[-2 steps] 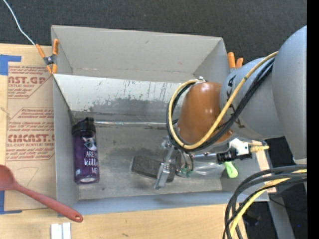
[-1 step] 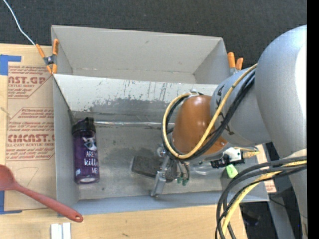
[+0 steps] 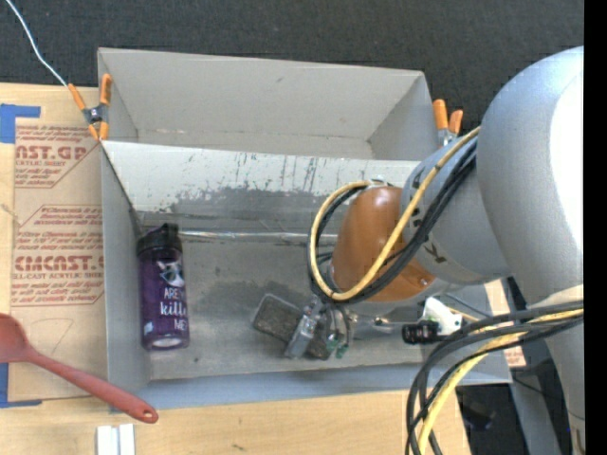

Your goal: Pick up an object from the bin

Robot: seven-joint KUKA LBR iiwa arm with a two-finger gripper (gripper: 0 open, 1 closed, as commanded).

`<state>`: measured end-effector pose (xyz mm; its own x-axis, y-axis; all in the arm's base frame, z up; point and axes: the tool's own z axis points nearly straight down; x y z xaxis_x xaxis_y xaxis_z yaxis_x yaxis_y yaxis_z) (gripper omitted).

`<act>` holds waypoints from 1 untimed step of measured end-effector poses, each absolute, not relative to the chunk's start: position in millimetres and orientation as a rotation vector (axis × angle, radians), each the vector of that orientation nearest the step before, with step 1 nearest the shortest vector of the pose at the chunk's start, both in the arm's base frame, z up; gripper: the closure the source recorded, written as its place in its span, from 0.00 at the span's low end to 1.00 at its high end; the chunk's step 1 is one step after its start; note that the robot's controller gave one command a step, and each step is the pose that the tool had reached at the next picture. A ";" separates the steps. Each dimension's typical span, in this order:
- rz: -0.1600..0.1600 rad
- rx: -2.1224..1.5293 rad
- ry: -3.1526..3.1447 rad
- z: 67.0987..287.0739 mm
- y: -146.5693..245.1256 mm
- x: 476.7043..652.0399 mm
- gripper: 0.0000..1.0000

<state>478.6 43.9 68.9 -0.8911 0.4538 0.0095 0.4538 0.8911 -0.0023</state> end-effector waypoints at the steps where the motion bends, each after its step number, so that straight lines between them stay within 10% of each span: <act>1: 0.000 -0.730 -3.046 68.9 43.9 478.7 1.00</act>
Offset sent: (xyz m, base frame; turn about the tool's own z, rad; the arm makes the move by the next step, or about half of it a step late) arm 0.0003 0.0000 0.0350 0.0000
